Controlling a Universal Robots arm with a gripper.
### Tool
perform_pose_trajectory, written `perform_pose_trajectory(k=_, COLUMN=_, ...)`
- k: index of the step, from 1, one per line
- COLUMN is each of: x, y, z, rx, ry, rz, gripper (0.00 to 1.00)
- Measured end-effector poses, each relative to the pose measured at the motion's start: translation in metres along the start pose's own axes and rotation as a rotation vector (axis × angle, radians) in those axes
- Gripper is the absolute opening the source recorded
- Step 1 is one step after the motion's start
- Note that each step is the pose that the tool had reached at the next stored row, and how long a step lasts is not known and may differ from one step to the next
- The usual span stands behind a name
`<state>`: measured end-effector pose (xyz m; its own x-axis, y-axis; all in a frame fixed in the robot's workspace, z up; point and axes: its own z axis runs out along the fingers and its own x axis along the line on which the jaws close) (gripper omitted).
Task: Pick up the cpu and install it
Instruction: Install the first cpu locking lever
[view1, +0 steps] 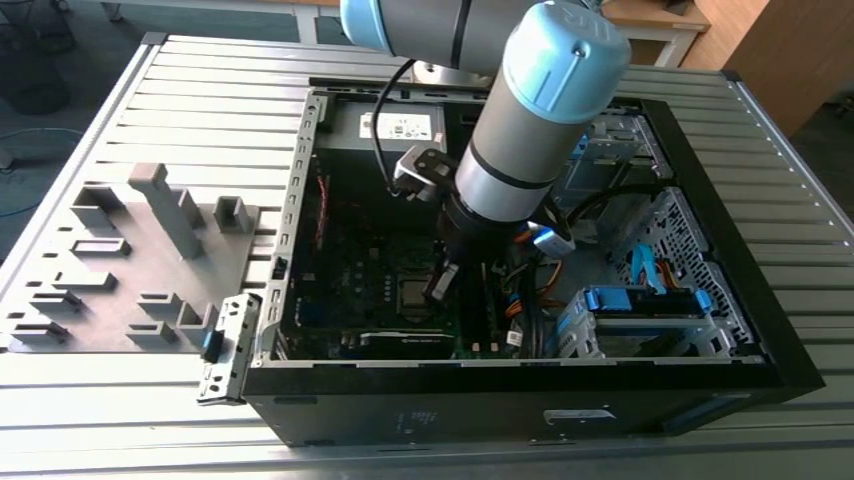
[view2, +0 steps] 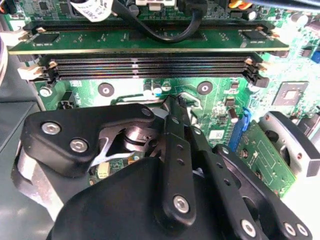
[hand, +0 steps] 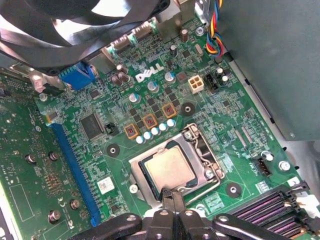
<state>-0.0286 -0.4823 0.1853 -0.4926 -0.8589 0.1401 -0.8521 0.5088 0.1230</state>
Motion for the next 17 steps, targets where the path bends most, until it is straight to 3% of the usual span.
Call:
perform_pose_trajectory(k=5, x=-0.0003, y=-0.0002, z=0.0003, rx=-0.0003, ry=-0.001, rz=0.0, gripper=0.11)
perform_pose_trajectory(k=11, x=0.0006, y=0.0007, z=-0.0073, rx=-0.0038, ry=-0.0075, rz=-0.002, gripper=0.11)
perform_pose_trajectory(k=17, x=0.0007, y=0.0006, z=-0.0081, rx=-0.0047, ry=-0.0088, rz=-0.002, gripper=0.11)
